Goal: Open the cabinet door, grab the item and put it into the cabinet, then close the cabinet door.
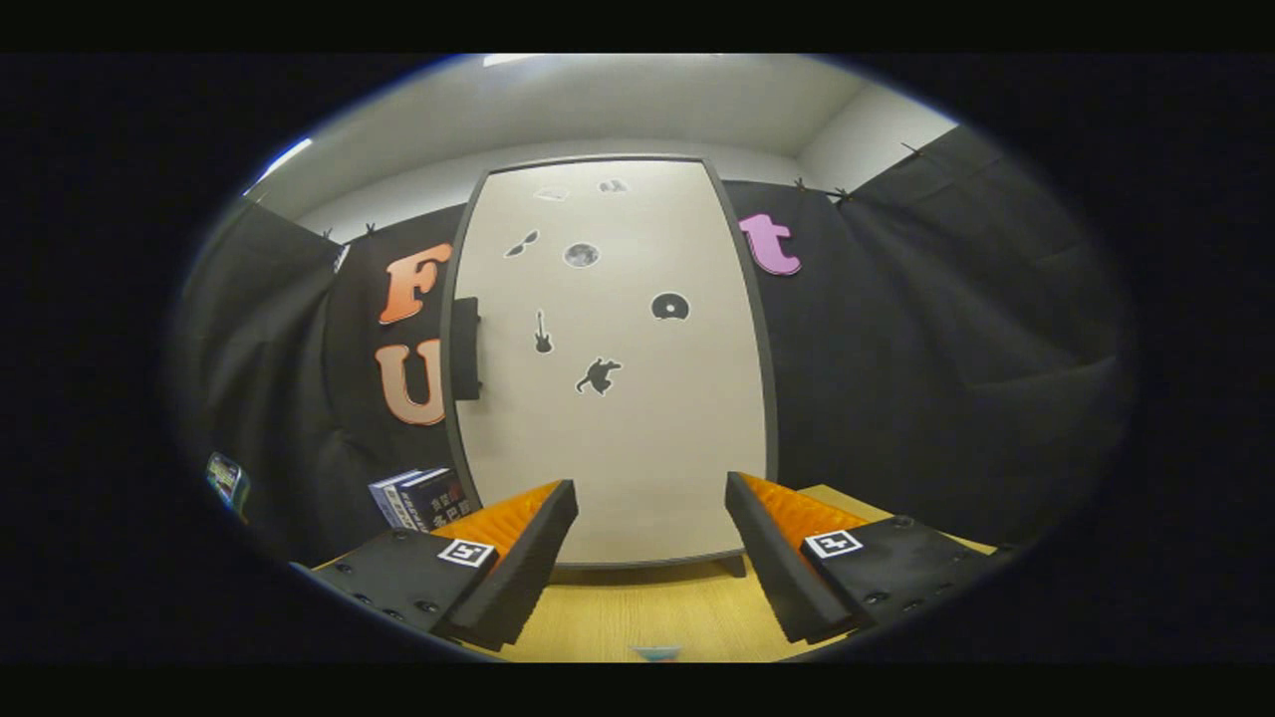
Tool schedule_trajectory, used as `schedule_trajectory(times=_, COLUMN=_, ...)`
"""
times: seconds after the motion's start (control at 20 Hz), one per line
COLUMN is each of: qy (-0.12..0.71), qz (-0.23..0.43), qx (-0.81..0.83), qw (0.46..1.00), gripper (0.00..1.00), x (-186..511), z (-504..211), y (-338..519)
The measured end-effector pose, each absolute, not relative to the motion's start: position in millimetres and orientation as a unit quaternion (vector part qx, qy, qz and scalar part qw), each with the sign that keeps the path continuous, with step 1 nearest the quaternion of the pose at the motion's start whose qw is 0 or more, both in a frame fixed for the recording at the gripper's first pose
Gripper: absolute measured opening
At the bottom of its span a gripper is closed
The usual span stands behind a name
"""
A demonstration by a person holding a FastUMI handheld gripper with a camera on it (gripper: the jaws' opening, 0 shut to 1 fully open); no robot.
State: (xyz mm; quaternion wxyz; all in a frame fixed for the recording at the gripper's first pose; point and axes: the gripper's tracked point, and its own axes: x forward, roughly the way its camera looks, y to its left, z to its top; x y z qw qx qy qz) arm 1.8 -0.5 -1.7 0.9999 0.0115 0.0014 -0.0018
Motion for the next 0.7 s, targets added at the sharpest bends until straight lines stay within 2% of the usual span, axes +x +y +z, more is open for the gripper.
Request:
schedule_trajectory(times=0.4, qy=-0.007, qz=0.007, qx=0.013, qw=1.0, gripper=0.97, x=6.2, z=10.0, y=10.2)
schedule_trajectory(times=0.7, qy=-0.018, qz=0.054, qx=0.044, qw=0.997, gripper=0.97, x=32.0, z=41.5, y=44.3)
